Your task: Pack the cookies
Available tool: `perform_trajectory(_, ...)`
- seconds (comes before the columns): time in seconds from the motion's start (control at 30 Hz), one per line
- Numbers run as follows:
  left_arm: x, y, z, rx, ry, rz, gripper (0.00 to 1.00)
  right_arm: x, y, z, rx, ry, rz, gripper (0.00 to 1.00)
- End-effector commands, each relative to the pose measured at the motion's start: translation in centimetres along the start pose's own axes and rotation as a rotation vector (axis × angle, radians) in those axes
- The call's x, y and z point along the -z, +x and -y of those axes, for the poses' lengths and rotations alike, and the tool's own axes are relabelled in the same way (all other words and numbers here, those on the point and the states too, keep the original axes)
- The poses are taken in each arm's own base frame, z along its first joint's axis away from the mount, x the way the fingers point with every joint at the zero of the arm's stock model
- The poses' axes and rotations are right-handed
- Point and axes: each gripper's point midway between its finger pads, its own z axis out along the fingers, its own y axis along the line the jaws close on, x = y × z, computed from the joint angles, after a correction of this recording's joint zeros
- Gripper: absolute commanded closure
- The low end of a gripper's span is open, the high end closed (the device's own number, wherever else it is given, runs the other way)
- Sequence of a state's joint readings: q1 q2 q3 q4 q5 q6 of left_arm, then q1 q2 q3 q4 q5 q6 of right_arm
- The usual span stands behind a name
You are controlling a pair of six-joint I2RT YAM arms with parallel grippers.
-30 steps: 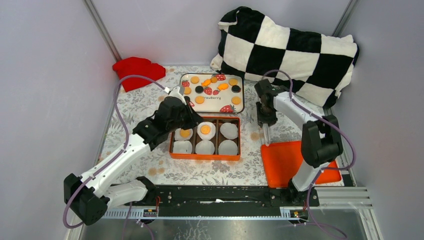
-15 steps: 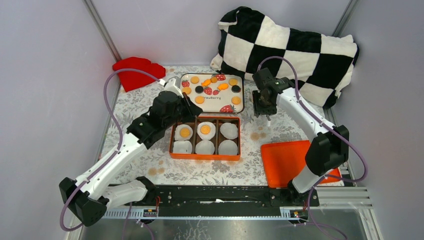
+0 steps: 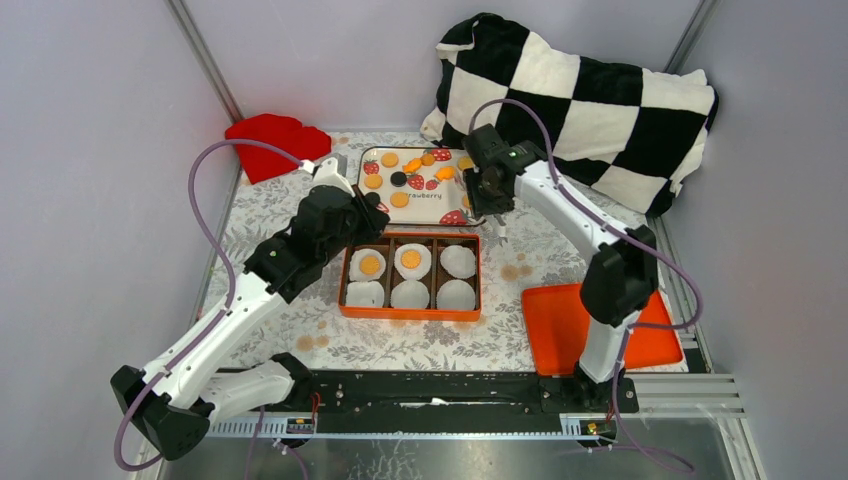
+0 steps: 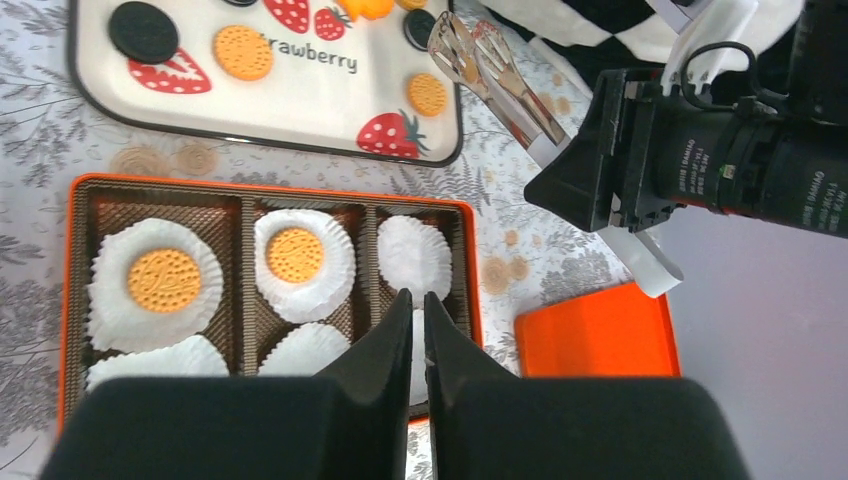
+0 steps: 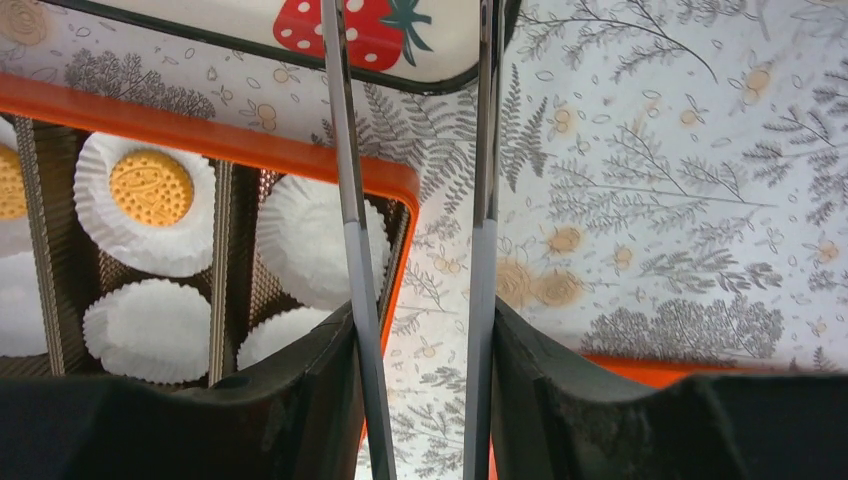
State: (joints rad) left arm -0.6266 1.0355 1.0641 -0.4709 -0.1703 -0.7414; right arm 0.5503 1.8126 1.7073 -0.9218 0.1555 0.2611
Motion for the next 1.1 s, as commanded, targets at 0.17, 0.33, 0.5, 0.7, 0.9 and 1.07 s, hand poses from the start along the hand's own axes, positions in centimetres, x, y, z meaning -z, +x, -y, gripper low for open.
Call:
perform_trajectory(0.17,0.5,-0.9,-2.6,-0.045,-0.110,0.046,0.85,-4.3,0.5,-0.6,0.052,0.026,-0.070,0.52)
perform_trajectory(0.33,0.3,-0.8,-2.8,-0.043,-0.116,0.040,0.85,-5.6,1.6,0.0,0.059,0.062,-0.105,0.51)
perform_trajectory(0.5,0.5,-0.8,-2.8,-0.038,-0.109,0.041,0.85,-5.5,1.7,0.9,0.052,0.113,-0.091,0.50)
perform_trajectory(0.7,0.7,-0.6,-2.6,-0.030,-0.092,0.039,0.85,-4.3,0.7,1.6,0.030,0.146,-0.037,0.43)
perform_trajectory(0.9,0.7,-0.4,-2.6,-0.024,-0.088,0.033,0.85,-5.5,1.9,0.9,0.050,0.109,-0.094,0.41)
perform_trajectory(1.07,0.6,-0.1,-2.7,-0.022,-0.084,0.019,0.85,-6.9,3.2,0.1,0.054,0.070,-0.155,0.42)
